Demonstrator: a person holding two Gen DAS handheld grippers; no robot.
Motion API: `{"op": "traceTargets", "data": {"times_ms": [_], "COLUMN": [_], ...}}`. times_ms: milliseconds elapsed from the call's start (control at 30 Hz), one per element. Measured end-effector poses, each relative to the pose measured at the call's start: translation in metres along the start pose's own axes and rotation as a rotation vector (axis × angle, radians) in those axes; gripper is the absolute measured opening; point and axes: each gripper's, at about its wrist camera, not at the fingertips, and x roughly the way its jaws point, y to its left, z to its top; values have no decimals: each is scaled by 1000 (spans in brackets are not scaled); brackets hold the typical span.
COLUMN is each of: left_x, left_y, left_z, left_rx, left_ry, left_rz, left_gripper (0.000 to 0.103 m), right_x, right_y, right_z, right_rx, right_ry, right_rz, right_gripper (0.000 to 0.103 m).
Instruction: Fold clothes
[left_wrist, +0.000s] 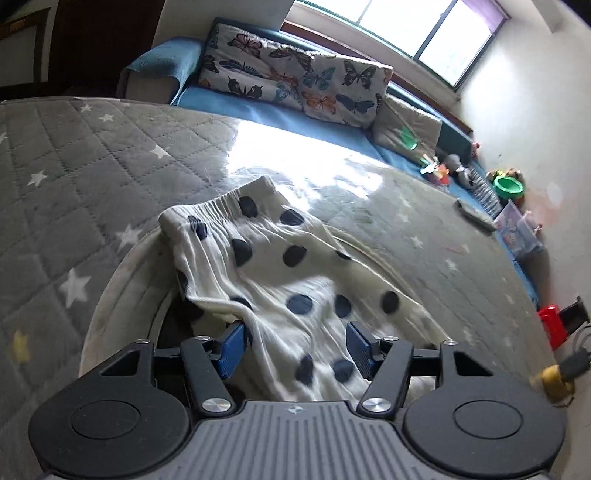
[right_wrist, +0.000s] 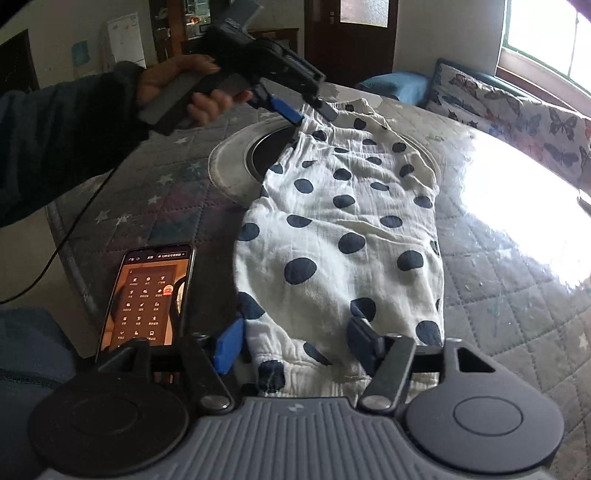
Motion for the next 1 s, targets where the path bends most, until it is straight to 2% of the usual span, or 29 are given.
{"op": "traceTargets", "data": {"times_ms": [67, 200, 333, 433, 567, 667, 733, 833, 900, 1000], "left_x": [7, 2, -11, -18, -19, -4, 14, 39, 49, 55], "left_y": [4, 18, 21, 21, 12, -9, -20, -19, -14, -11], "left_z": [4, 12, 20, 26, 29, 30, 32, 37, 42, 49], "left_rx": [0, -62, -44, -49, -49, 33, 78, 52, 33, 56], "left_ry": [2, -9, -56, -113, -142, -121, -96, -62, -66, -91], "left_rz": [24, 20, 100, 198, 147, 93, 90, 89, 99, 146], "left_gripper": [62, 62, 62, 62, 62, 62, 62, 61, 61, 59], "right_x": [2, 3, 5, 8, 10, 11, 13, 14, 14, 14], "right_y": [-2, -4, -7, -7, -6, -5, -5, -4, -3, -4], "right_z": [-1, -4, -7, -7, -7, -6, -5, -4, -4, -5], "right_rx": [10, 23, 35, 39, 37, 35, 35, 33, 32, 43], "right_ry": [5, 14, 20, 21, 23, 27, 30, 36, 39, 37], "right_rz": [2, 24, 48, 56, 62, 64, 67, 68, 67, 69], "right_gripper": [72, 77, 81, 82, 83, 84, 85, 86, 86, 86]}}
